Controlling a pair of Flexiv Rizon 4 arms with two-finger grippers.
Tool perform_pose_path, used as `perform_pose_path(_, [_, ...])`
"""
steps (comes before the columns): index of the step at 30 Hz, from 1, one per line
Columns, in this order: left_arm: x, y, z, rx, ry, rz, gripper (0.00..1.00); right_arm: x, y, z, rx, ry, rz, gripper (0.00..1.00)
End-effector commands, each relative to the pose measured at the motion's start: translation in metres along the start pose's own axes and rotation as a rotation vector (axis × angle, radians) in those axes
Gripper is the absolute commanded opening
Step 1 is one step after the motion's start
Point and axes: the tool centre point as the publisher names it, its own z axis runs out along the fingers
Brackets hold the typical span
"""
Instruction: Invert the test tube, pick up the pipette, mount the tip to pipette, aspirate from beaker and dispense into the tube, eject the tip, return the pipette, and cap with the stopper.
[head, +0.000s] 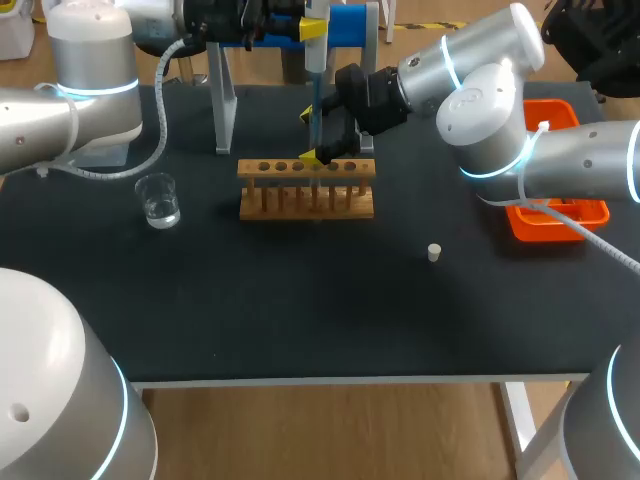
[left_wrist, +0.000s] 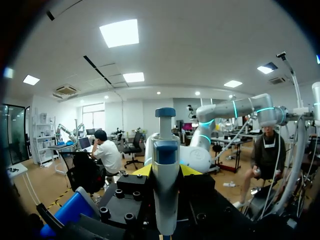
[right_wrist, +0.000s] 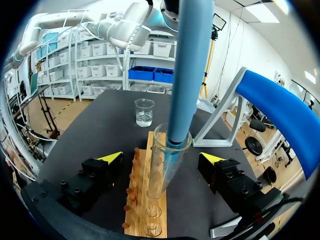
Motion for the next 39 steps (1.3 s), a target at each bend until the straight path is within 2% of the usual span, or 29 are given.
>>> perform_pose_path(1, [0.0, 0.0, 0.0, -0.001, -0.001, 0.0, 0.0, 0.0, 0.0, 0.0, 0.002, 0.0, 0.0, 1.0])
perform_pose_path(17, [0.0, 0.0, 0.0, -0.001, -0.001, 0.0, 0.0, 0.003, -0.019, -0.028, 0.008, -0.001, 0.009, 1.0])
perform_pose_path(29, [0.0, 0.0, 0.0, -0.001, -0.001, 0.0, 0.0, 0.006, -0.032, -0.064, -0.021, -0.071, 0.021, 1.0])
perform_pose_path(39, [0.0, 0.0, 0.0, -0.001, -0.001, 0.0, 0.0, 0.012, -0.021, -0.107, -0.143, -0.121, 0.059, 1.0])
